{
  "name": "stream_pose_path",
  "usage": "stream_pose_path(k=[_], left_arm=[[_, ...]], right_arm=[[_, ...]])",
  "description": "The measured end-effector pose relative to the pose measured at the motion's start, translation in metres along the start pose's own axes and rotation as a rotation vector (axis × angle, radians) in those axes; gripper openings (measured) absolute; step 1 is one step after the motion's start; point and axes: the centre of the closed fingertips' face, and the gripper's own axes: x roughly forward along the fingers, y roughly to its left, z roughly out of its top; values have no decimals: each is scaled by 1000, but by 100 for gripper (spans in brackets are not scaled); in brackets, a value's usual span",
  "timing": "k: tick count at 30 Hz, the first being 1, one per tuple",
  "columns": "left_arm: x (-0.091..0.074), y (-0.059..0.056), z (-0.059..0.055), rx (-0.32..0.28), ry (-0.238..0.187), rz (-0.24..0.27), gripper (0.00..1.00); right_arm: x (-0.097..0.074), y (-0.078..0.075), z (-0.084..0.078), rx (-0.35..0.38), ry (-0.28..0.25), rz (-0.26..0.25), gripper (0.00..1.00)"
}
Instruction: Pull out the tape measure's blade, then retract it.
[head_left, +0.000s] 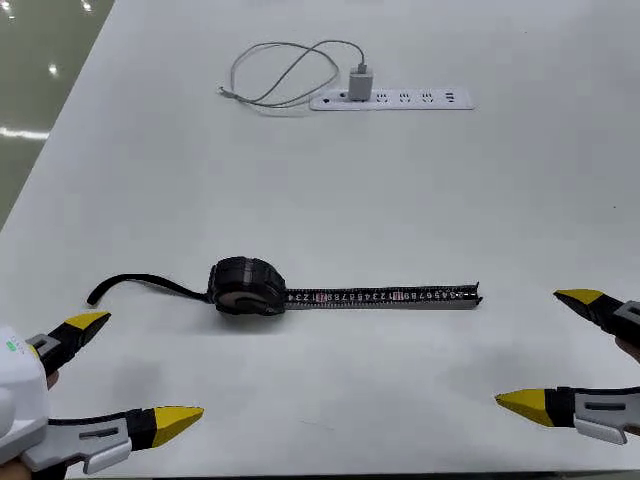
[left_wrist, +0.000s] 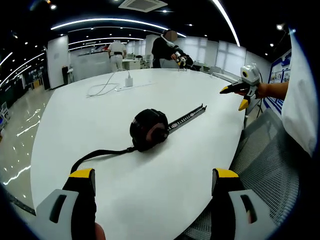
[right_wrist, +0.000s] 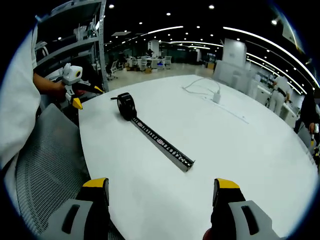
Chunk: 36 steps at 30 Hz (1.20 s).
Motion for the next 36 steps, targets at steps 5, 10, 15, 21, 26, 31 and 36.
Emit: stream_pose_path(k=[5, 10, 15, 21, 26, 31, 36], left_arm=[[-3, 0, -8, -28, 7, 11, 95], [-5, -3, -11, -47, 4, 18, 94], [-4, -5, -12, -65, -6, 19, 94], [-3, -5, -12, -69, -4, 17, 93], [-3, -5, -14, -69, 1, 16, 93], [-3, -5, -12, -71, -1, 14, 93], [-3, -5, -11, -69, -3, 15, 93]], right_arm=[[-3, 4, -9, 29, -6, -5, 85], [-4, 9, -14, 46, -12, -12, 85], [-2, 12, -19, 58, -13, -17, 85], [0, 18, -18, 65, -13, -4, 85], [1, 16, -17, 66, -15, -4, 85], [2, 16, -17, 59, -13, 0, 85], [2, 16, -16, 57, -13, 0, 85]])
